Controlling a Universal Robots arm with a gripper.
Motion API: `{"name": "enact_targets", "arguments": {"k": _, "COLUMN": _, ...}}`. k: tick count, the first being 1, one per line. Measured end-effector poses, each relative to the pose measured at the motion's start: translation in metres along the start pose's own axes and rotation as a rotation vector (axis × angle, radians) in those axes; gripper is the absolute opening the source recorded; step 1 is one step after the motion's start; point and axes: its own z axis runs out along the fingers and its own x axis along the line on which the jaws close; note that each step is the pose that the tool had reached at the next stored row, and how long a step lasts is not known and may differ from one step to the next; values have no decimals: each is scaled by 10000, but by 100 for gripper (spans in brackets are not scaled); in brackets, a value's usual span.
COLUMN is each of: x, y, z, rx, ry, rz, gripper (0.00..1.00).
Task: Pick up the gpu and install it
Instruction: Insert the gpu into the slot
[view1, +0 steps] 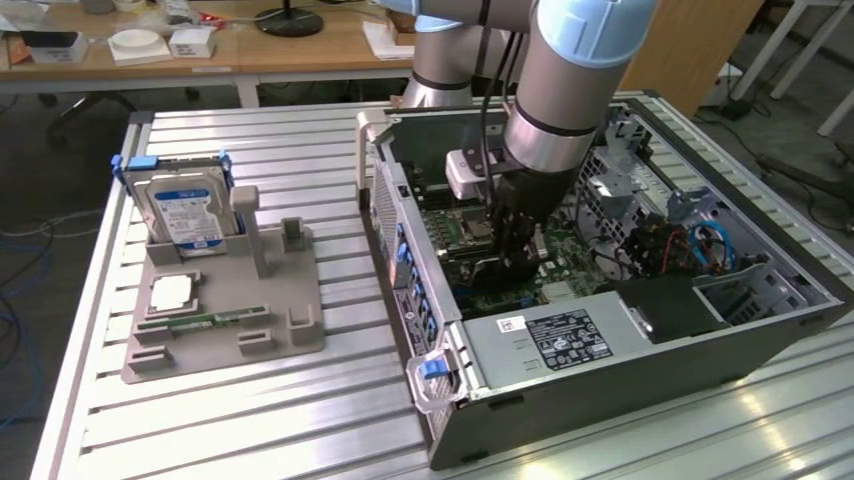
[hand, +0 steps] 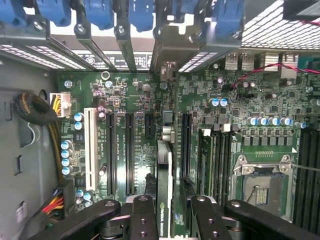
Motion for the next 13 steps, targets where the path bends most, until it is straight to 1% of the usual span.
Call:
{"name": "enact_targets", "arguments": {"k": 4, "x": -5, "y": 4, "z": -63, "rx": 13, "ry": -4, "rz": -2, "gripper": 33}}
{"name": "enact_targets", "arguments": {"k": 7, "x": -9, "y": 13, "z": -111, "rx": 41, "ry": -5, "rz": -5, "gripper": 33}}
{"name": "enact_targets", "arguments": {"k": 11, "x": -16, "y": 13, "z": -206, "rx": 62, "ry": -3, "rz": -8, "gripper": 33}}
{"name": "enact_targets", "arguments": {"k": 13, "x": -17, "y": 13, "z": -209, "rx": 68, "ry": -7, "rz": -8, "gripper": 33}}
